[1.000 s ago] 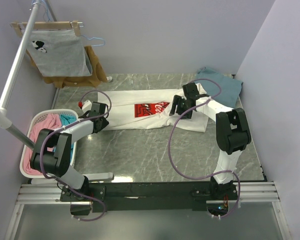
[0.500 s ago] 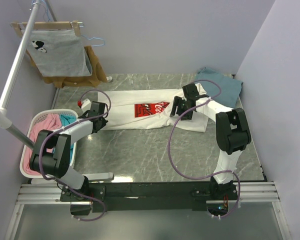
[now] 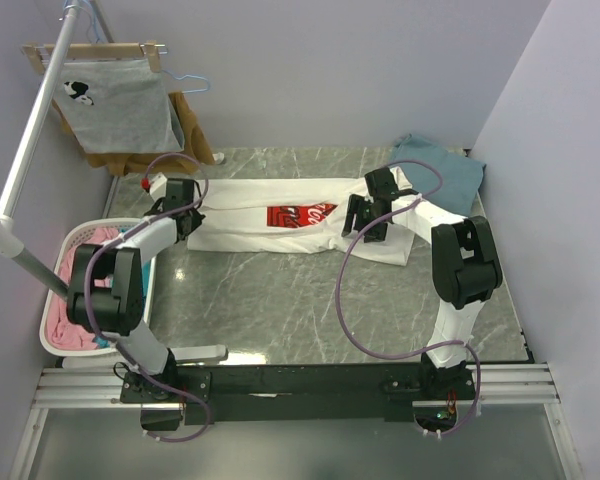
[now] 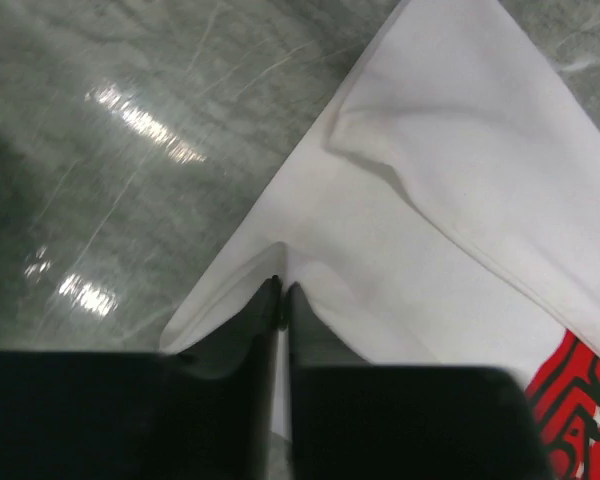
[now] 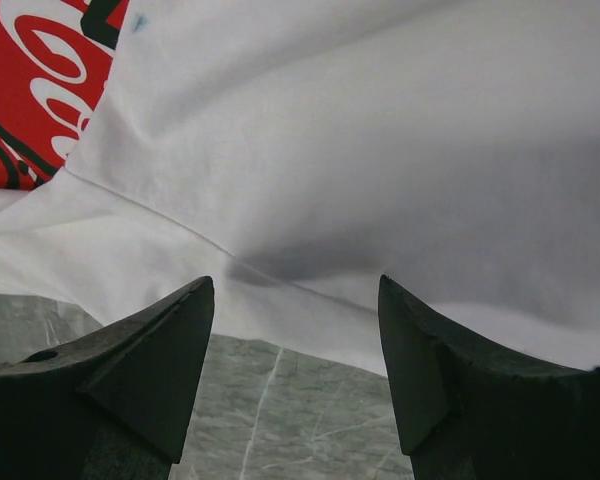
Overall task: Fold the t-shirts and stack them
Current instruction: Fold the other side of the tshirt into a rectangle
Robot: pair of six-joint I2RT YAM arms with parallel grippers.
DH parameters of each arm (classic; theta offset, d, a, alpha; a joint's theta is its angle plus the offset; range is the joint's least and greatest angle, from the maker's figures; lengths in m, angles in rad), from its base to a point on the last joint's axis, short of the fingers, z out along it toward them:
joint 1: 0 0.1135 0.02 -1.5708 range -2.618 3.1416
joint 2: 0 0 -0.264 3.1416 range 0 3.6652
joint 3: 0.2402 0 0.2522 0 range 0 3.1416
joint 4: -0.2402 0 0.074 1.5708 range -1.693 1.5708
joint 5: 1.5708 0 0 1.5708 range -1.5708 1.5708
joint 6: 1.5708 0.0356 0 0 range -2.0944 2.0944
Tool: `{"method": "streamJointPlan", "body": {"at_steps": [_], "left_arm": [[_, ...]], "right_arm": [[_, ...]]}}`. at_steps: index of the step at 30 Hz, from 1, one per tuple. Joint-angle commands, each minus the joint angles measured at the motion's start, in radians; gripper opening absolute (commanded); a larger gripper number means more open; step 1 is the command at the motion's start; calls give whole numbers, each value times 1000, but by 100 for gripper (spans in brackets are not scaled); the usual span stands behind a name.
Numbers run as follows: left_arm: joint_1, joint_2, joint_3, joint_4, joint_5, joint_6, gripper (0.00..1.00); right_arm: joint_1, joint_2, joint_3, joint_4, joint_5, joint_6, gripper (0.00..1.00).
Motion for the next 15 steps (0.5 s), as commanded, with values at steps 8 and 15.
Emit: {"method": "streamJointPlan", "body": {"at_steps": [8, 15], "left_arm": [[10, 158, 155, -26, 3, -5, 75], [8, 15, 109, -40, 2, 13, 78]], "right_arm": [[2, -72, -31, -23, 47, -35, 73], [1, -75, -44, -14, 39, -30, 73]]}}
